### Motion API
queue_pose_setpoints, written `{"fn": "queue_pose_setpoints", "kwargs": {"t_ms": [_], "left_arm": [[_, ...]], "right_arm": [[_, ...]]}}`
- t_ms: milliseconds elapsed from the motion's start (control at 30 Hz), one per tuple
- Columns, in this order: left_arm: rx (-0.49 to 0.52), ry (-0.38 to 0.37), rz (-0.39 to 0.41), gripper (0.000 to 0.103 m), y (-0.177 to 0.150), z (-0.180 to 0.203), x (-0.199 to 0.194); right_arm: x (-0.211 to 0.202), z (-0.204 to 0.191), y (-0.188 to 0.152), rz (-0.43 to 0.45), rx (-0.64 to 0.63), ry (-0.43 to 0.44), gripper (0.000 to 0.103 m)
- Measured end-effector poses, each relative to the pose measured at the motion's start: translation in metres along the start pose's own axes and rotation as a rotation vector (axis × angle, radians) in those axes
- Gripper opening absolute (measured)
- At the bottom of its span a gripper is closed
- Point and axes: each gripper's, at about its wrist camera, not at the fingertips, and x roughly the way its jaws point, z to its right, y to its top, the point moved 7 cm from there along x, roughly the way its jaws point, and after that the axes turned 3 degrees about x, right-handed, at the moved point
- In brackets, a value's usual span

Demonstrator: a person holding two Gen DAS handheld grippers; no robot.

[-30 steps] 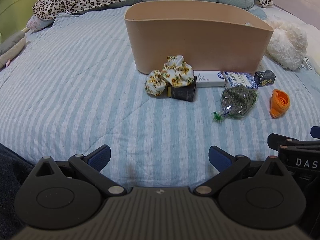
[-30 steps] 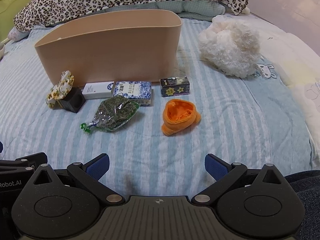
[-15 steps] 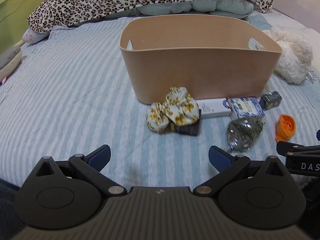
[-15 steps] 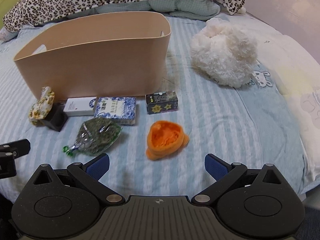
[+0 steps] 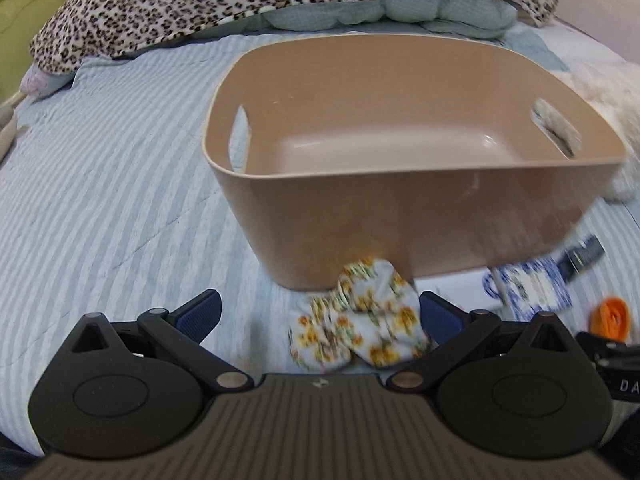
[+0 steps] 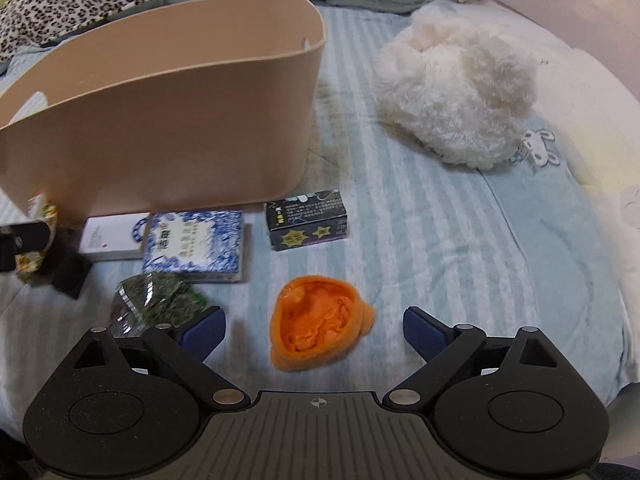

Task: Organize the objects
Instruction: 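Grasp the floral scrunchie with the left tool while the right tool grasps the orange cup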

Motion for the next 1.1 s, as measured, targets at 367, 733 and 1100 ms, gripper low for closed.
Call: {"fn": "queue_pose_setpoints", "kwargs": {"t_ms": [367,733,1100], "left_arm": [[-0.076,-0.079,-0.067,0.087,0.001,-0.023,0.040],[-0.127,-0.176,-0.081,0.036,0.000,-0.032,0.028],[-0.105,-0.138,-0.036,0.010,-0.007,-0.034,0.006]], "right_arm": [[0.035,-0.003,0.008,-0.044,0.041,-0.007,0.088],[0.025,-0.005,0.008,-0.013,0.054,0.022,0.043],[0.010,0.007,0.012,0.021,0.148,0.124,0.013]]}}
